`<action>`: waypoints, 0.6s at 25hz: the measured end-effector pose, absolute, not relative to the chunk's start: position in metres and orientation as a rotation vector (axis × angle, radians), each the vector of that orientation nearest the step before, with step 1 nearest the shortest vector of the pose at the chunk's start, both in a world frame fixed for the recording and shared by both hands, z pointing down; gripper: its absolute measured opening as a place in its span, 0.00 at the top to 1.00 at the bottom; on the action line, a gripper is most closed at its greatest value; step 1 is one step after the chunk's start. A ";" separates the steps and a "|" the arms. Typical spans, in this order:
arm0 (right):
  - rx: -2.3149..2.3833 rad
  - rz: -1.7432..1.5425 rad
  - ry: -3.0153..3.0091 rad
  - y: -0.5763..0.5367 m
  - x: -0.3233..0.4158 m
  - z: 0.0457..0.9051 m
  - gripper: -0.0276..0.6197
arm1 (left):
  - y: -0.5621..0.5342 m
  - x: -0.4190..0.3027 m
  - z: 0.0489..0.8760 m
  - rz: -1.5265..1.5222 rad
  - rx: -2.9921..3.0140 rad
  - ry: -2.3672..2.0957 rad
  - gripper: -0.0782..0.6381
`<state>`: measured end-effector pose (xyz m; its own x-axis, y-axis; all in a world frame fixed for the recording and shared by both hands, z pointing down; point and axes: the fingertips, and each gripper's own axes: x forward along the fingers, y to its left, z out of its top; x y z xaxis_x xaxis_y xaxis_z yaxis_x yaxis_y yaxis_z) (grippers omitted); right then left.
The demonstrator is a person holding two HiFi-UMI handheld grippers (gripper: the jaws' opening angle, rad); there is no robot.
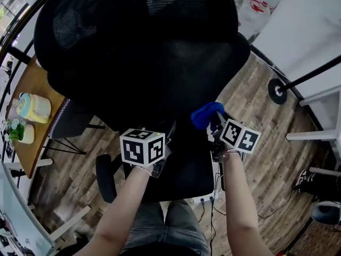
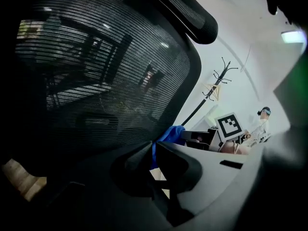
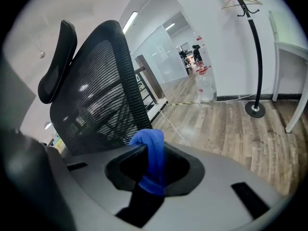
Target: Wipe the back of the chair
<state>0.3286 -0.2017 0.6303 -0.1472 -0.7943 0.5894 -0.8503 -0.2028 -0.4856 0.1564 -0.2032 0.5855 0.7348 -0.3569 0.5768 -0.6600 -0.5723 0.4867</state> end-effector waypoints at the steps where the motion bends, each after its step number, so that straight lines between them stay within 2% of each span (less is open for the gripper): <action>1: 2.009 1.280 -1.936 -0.199 0.331 0.628 0.82 | -0.203 0.155 0.583 0.548 2.225 -0.766 0.84; 15: 2.157 1.138 -2.071 -0.160 0.309 0.541 0.82 | -0.192 0.106 0.530 0.551 2.309 -0.811 0.84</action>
